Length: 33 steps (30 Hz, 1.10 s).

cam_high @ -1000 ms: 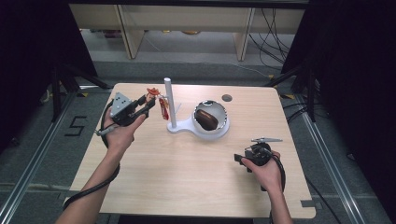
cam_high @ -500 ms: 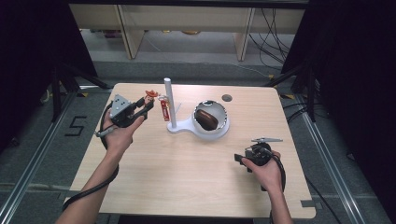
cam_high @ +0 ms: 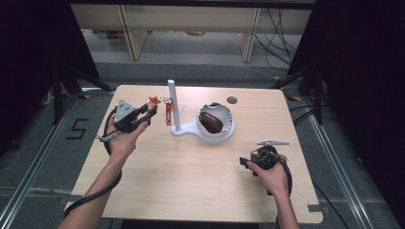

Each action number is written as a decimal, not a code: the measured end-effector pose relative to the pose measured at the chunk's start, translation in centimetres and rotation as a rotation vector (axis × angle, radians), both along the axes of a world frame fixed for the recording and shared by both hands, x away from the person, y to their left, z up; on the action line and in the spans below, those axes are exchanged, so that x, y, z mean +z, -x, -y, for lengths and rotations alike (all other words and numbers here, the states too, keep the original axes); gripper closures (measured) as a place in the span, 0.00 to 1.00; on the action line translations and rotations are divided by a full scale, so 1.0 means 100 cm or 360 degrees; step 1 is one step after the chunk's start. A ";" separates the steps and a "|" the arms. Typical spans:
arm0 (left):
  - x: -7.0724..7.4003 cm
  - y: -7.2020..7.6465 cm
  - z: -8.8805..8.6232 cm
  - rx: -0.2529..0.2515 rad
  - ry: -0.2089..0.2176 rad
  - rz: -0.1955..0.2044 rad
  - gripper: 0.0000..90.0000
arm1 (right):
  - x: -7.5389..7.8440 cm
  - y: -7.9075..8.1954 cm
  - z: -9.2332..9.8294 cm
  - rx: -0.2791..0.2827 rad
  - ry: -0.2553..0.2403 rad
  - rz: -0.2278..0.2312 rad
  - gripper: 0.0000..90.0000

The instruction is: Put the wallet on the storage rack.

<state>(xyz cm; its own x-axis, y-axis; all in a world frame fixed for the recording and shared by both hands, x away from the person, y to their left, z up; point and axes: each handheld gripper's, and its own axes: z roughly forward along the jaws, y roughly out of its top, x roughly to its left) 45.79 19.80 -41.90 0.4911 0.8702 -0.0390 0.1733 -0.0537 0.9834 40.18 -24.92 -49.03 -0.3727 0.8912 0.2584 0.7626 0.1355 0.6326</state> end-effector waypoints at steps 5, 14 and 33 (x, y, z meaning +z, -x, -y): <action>-0.006 -0.002 0.000 0.0002 -0.0007 -0.0027 0.73 | 0.000 0.000 0.000 0.0003 -0.0003 -0.0013 0.49; -0.019 -0.004 0.007 -0.0028 -0.0046 -0.0086 0.73 | 0.000 0.001 -0.001 -0.0007 -0.0002 -0.0031 0.49; -0.040 -0.008 0.018 -0.0139 -0.0090 -0.0242 0.70 | 0.000 0.000 0.000 0.0009 0.0028 0.0002 0.49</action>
<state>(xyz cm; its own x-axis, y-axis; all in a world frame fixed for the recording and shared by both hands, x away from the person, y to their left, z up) 46.56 18.00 -45.93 0.5573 0.8273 -0.0708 0.3120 -0.1296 0.9412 40.15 -24.95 -49.06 -0.3782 0.8935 0.2423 0.7610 0.1510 0.6310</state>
